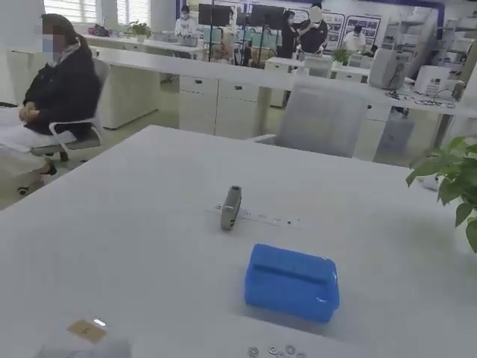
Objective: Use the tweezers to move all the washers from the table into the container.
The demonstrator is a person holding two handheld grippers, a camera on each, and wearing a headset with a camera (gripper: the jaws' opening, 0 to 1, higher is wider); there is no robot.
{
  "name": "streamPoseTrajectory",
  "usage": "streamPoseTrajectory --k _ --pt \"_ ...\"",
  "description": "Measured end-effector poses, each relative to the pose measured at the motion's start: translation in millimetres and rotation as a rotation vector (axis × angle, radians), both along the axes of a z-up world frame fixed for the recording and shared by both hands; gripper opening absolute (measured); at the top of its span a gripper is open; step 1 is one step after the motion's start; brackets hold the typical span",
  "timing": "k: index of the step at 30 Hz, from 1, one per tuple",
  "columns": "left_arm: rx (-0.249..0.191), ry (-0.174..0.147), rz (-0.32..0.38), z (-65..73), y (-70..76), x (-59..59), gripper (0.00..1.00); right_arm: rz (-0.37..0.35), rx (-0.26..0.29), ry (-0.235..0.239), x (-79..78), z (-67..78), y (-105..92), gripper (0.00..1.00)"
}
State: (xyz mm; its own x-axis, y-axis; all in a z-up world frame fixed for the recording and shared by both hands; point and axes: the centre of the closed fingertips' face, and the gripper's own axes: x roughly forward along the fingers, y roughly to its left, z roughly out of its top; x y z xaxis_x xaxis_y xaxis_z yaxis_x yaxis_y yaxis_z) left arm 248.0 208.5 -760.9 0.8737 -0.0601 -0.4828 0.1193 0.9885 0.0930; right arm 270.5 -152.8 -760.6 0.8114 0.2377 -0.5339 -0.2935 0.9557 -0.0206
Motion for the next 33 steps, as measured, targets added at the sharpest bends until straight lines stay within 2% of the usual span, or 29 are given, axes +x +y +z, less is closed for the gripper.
streamPoseTrajectory --k 3,16,19,22,24,30,33 --pt "-0.006 0.013 -0.003 -2.1 -0.7 -0.5 0.99 -0.001 -0.005 0.002 0.2 -0.6 -0.3 0.94" --pt "0.004 0.026 -0.020 -4.6 -3.8 -1.4 0.97 -0.006 -0.013 0.012 -1.5 -1.9 0.4 0.93" --pt "0.014 0.044 -0.030 -6.7 -4.9 -2.6 0.89 -0.003 -0.015 0.014 -0.9 -3.3 -0.6 0.93" --pt "0.007 0.058 -0.042 -9.3 -8.8 -2.3 0.92 -0.001 -0.017 0.018 -1.4 -3.9 0.1 0.93" --pt "0.023 0.073 -0.058 -11.7 -11.8 -2.6 0.91 -0.001 -0.018 0.022 -1.8 -4.4 -0.1 0.93" --pt "0.047 0.089 -0.083 -14.1 -16.0 -3.8 0.91 -0.013 -0.006 0.023 -1.7 -3.9 -2.3 0.93" --pt "0.042 0.094 -0.083 -13.9 -15.8 -3.4 0.91 -0.010 -0.012 0.023 -1.6 -3.9 -1.7 0.93"
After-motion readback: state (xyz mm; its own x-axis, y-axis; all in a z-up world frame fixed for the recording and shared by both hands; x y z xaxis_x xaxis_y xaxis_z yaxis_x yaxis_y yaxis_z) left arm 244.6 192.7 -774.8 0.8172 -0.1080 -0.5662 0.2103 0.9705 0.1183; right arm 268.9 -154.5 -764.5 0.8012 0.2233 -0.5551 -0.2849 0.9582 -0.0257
